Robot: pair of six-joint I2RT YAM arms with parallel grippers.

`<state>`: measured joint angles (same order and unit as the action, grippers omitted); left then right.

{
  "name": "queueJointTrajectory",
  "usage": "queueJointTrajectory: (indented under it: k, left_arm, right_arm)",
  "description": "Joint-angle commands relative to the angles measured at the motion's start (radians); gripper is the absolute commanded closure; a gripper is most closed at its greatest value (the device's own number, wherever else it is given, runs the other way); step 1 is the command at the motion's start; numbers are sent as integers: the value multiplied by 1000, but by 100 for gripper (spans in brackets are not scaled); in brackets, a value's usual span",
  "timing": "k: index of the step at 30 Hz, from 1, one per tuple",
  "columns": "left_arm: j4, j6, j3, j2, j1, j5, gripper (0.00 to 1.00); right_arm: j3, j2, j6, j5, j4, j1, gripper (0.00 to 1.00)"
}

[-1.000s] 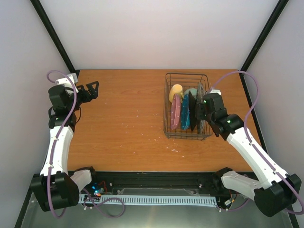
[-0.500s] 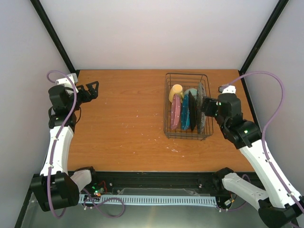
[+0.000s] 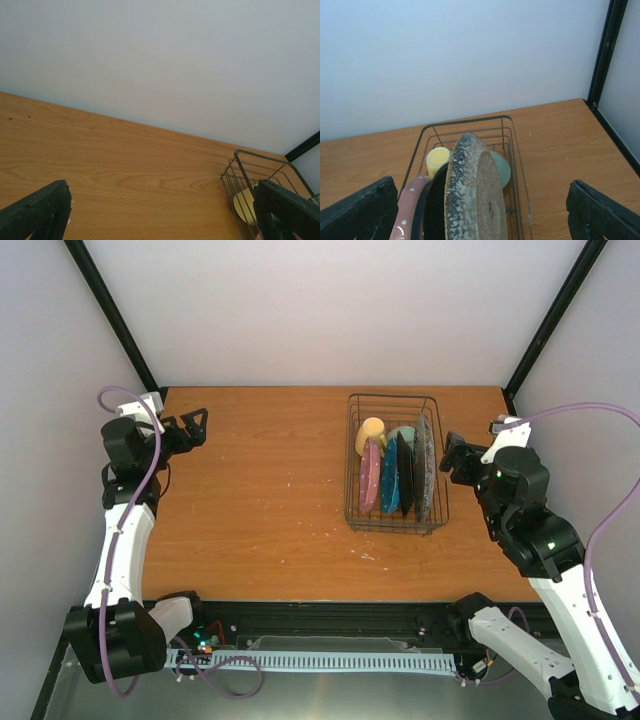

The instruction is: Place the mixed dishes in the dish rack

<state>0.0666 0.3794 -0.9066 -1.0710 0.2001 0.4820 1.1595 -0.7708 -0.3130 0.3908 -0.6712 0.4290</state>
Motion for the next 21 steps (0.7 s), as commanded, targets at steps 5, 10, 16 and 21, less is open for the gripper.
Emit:
queueJointTrajectory:
  k: [5,10,16,21]
  left_arm:
    - [-55,20,-72,-61,40,74,0]
    - [-83,37,-72,-120,80,131,0]
    - [-77,7,-95,-189,115,126,0]
    - [-96,25,-86,-209,122,147,0]
  right_arm:
    - [15,44,30,85,-39,2,9]
    - [-12,16,43,128,-21,3,8]
    - [-52,-70,49,188,52,-8,6]
    - [-55,-152,13,80,135,-74,5]
